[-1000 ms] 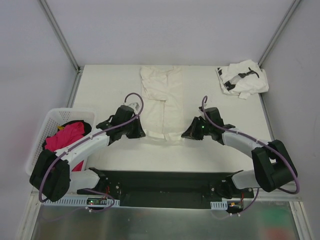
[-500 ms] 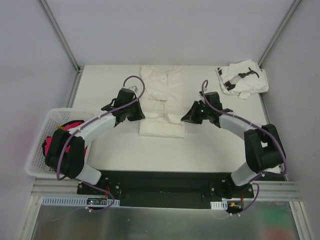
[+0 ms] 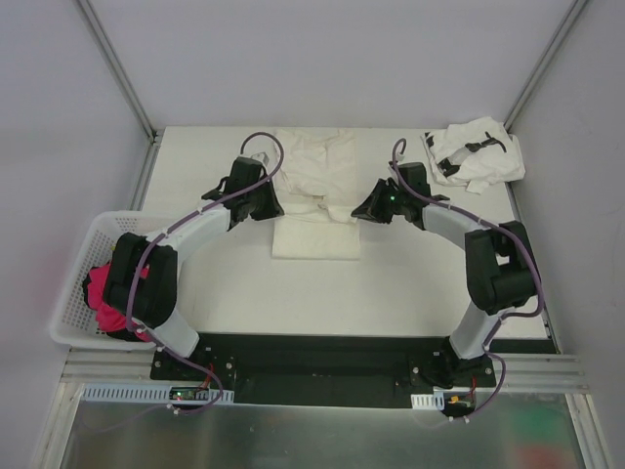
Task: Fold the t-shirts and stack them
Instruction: Fold the folded rectangular tshirt in 1/3 of the way
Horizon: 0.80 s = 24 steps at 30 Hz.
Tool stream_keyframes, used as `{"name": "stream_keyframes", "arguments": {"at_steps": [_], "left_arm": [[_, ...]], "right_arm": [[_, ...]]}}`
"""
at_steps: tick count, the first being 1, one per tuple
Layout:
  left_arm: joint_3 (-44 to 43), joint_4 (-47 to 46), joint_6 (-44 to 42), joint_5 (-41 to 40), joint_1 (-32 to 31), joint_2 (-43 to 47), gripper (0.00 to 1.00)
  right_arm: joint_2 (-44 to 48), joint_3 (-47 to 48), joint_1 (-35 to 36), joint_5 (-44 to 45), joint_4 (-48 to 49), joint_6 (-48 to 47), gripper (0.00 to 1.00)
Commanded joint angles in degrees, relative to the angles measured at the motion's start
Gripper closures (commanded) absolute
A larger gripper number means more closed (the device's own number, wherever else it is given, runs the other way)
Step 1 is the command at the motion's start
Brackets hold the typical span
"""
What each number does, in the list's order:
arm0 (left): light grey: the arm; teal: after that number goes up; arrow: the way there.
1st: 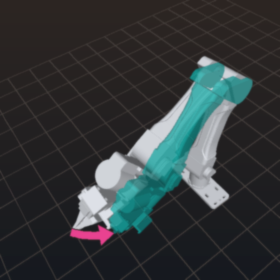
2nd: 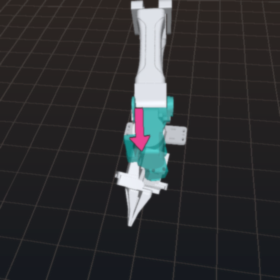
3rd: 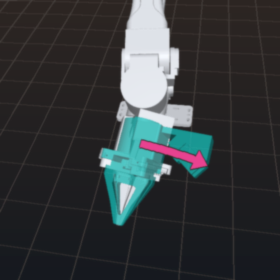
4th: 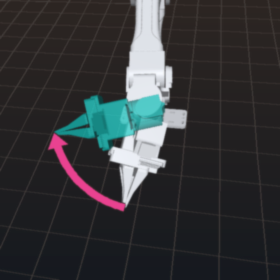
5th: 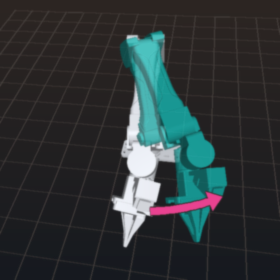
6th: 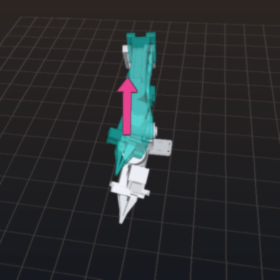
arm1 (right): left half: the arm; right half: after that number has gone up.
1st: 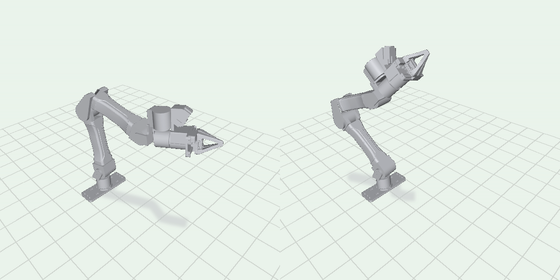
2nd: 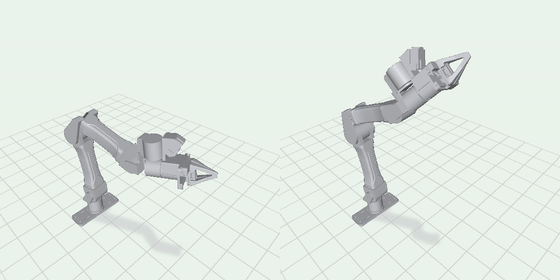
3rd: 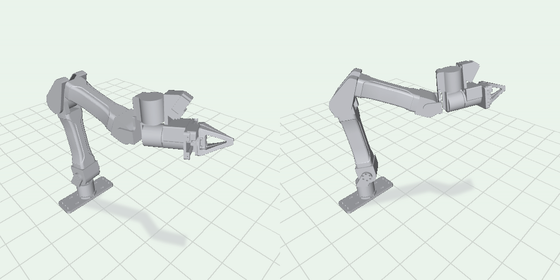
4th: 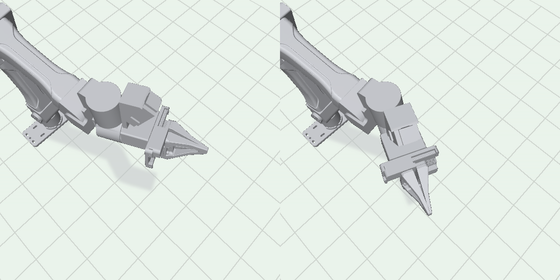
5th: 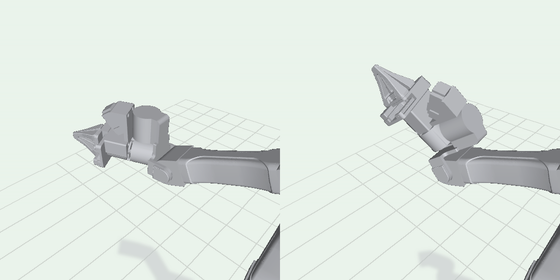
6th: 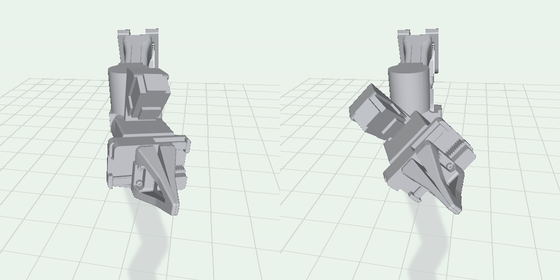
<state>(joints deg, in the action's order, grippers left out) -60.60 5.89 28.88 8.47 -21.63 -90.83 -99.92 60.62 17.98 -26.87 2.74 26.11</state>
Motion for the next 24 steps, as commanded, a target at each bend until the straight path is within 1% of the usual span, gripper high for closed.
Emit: {"name": "stream_keyframes", "arguments": {"at_steps": [1, 8, 15, 24], "left_arm": [[-5.8, -2.1, -2.0, 0.7, 0.9, -3.4, 1.0], [-8.4, -2.5, -2.2, 0.6, 0.9, -5.5, 1.0], [-10.8, -2.7, -2.4, 0.2, 1.1, -7.3, 1.0], [-13.9, -2.7, -2.3, 1.7, 1.8, -12.6, 1.0]], "right_arm": [[-1.2, 4.3, -0.8, -0.9, 1.9, 0.3, 0.99], [-3.3, 7.0, -1.5, -1.2, 1.9, 0.3, 0.99], [-7.5, 11.4, -2.4, -2.0, 2.2, 1.3, 0.99], [-12.6, 15.1, -3.4, -3.8, 2.5, 2.7, 0.99]]}}
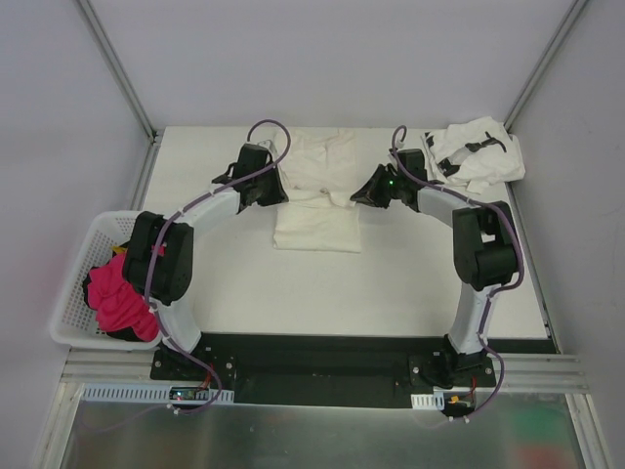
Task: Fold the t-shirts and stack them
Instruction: Fold the folded rectangular tshirt in 1/3 of the way
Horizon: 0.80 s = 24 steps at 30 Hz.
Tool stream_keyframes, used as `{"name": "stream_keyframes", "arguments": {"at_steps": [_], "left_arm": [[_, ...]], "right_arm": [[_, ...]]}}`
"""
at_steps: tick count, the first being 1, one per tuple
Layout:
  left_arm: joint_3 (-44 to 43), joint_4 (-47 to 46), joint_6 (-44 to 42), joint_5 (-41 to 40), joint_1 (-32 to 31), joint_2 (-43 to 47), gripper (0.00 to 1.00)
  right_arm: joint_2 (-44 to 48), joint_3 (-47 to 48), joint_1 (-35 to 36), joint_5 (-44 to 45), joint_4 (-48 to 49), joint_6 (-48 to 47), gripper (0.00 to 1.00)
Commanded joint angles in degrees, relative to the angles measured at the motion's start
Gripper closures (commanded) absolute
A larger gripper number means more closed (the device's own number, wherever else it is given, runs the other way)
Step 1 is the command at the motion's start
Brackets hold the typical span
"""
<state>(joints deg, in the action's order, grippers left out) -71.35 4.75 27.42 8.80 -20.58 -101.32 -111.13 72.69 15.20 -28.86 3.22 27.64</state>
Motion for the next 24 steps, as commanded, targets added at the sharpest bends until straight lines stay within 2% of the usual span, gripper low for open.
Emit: {"name": "stream_keyframes", "arguments": {"at_steps": [1, 14, 24], "left_arm": [[-3.5, -1.6, -0.7, 1.8, 0.7, -2.7, 1.0], [-8.5, -1.6, -0.4, 2.9, 0.9, -9.4, 1.0], [-9.7, -1.6, -0.2, 3.5, 1.9, -9.4, 1.0]], "right_arm": [[-1.7, 3.1, -0.7, -2.1, 2.3, 1.8, 0.99], [-5.8, 3.8, -2.8, -4.7, 5.6, 6.0, 0.86], [-11.7, 10.5, -3.0, -7.0, 5.2, 8.7, 0.84]]}}
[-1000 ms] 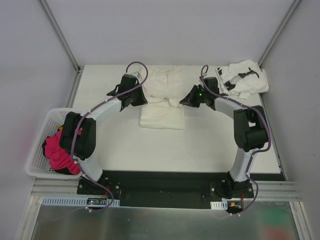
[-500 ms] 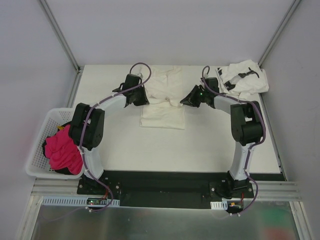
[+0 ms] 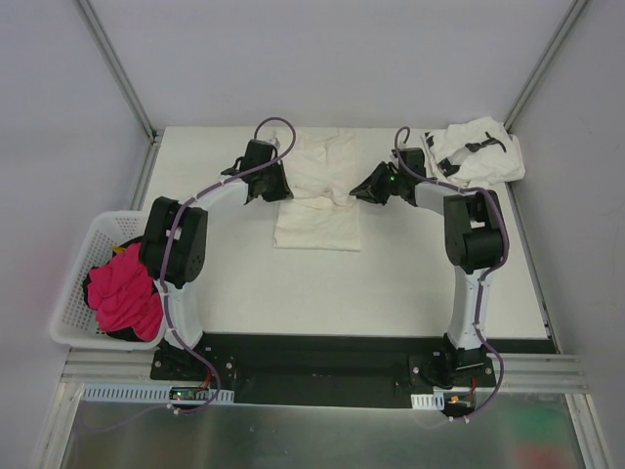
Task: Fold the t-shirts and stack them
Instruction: Fold the folded rectangular tshirt in 1/3 of the way
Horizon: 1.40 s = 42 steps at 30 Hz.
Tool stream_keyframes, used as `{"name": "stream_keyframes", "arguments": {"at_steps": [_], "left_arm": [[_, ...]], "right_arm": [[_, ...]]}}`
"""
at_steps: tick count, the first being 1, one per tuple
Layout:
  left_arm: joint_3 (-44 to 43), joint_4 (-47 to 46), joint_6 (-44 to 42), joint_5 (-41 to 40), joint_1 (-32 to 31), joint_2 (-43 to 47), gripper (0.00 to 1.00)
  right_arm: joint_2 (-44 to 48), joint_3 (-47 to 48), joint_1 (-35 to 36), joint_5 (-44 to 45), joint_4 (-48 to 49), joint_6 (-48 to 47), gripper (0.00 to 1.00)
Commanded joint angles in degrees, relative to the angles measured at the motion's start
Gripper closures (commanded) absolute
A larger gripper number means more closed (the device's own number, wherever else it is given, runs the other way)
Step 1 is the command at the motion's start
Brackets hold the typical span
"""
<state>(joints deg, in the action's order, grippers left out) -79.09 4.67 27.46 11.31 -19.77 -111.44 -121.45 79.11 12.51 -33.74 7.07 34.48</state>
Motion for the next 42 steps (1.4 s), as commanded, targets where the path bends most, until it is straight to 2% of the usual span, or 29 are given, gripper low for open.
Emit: {"name": "stream_keyframes", "arguments": {"at_steps": [1, 11, 14, 17, 18, 20, 21, 25, 29, 30, 31, 34, 38, 42], "left_arm": [[-2.0, -1.5, -0.4, 1.0, 1.4, 0.9, 1.0], [-1.2, -1.4, 0.0, 1.7, 3.2, 0.2, 1.0], [-1.6, -1.5, 0.0, 2.4, 3.3, -0.5, 1.0], [-1.9, -1.5, 0.2, 3.3, 3.4, -1.3, 0.82], [-2.0, -1.4, 0.2, 3.4, 3.5, -1.6, 0.63], [-2.2, -1.4, 0.2, 3.5, 3.6, -1.5, 0.45], [-2.3, -1.5, 0.2, 3.6, 3.6, -1.5, 0.28], [-2.7, -1.4, 0.3, 3.8, 3.6, -1.0, 0.09], [-2.3, -1.4, 0.5, 4.9, 3.6, 0.9, 0.1], [-2.0, -1.5, 0.8, 5.0, 3.5, 1.5, 0.1], [-1.3, -1.5, 0.9, 4.9, 3.2, 2.2, 0.11], [0.0, -1.5, 1.5, 4.6, 1.7, 4.6, 0.12], [2.4, -1.5, 1.7, 4.9, -2.4, 7.2, 0.14], [5.2, -1.4, 1.3, 4.9, -5.9, 7.2, 0.15]], "right_arm": [[-1.8, 4.7, -0.3, -2.1, 1.3, 2.1, 0.83], [-1.5, 4.6, -2.5, -1.9, 1.4, 3.4, 0.68], [-1.2, 4.5, -3.0, -1.9, 1.4, 3.4, 0.67], [-1.8, 5.0, -3.5, -1.9, 1.5, 3.5, 0.66], [-1.9, 5.2, -3.7, -1.9, 1.6, 3.5, 0.66], [-1.8, 5.3, -4.1, -1.7, 2.0, 3.6, 0.67], [-1.7, 5.3, -4.3, -1.8, 2.1, 3.7, 0.67], [-0.2, 4.4, -5.0, -1.7, 2.4, 3.2, 0.68], [3.4, 1.8, -5.4, -2.3, 4.0, 3.7, 0.76], [4.2, 0.9, -5.3, -2.4, 4.4, 3.8, 0.8], [5.2, 0.0, -5.0, -2.5, 5.3, 4.1, 0.88], [8.7, -4.0, -3.0, -2.0, 7.2, 4.9, 0.98], [10.5, -7.1, 1.6, -2.0, 8.1, 5.9, 0.99], [8.6, -8.1, 6.3, -2.0, 9.4, 6.9, 0.99]]}}
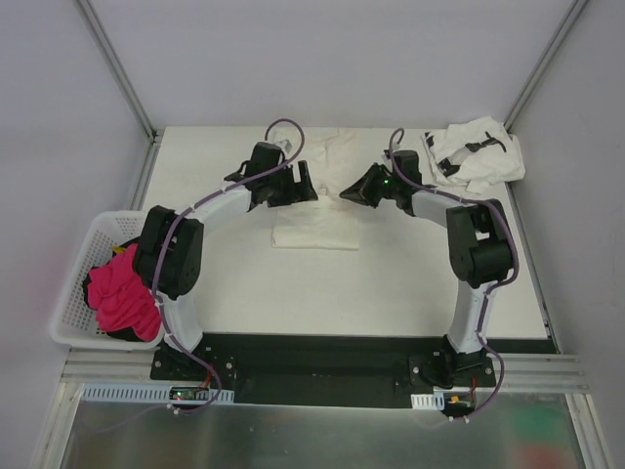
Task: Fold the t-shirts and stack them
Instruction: Fold the folded rectangular tshirt in 1/3 of the way
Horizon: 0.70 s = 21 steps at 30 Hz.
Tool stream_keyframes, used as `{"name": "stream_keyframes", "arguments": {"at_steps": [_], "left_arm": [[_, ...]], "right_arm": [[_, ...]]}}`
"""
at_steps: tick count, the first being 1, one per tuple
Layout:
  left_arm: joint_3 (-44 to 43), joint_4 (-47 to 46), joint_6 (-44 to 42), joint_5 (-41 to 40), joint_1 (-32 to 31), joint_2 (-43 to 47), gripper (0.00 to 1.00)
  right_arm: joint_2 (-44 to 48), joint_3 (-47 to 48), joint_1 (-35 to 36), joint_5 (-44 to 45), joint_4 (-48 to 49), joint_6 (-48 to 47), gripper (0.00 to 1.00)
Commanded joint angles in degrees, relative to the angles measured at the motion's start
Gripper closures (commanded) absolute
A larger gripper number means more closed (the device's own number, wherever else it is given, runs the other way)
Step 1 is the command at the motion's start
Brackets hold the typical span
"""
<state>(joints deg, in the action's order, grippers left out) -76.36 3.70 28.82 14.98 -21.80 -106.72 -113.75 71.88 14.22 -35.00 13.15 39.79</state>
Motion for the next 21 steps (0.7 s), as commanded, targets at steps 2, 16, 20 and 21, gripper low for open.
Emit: {"name": "stream_keyframes", "arguments": {"at_steps": [2, 16, 20, 21], "left_arm": [[3.4, -1.2, 0.5, 3.2, -4.5, 1.6, 0.16], [10.1, -2.6, 3.4, 4.5, -9.0, 1.6, 0.21], [9.7, -2.3, 4.0, 5.8, -9.0, 0.3, 0.22], [9.6, -2.1, 4.1, 6.3, -9.0, -0.1, 0.22]], "right_arm": [[-1.5, -0.9, 6.1, -1.5, 5.4, 2.8, 0.98], [-11.6, 3.3, 7.1, -3.0, 8.6, 7.4, 0.99], [-14.6, 5.2, 7.0, -3.2, 8.6, 8.9, 0.99], [-15.9, 6.4, 6.9, -3.4, 8.6, 9.1, 0.99]]}}
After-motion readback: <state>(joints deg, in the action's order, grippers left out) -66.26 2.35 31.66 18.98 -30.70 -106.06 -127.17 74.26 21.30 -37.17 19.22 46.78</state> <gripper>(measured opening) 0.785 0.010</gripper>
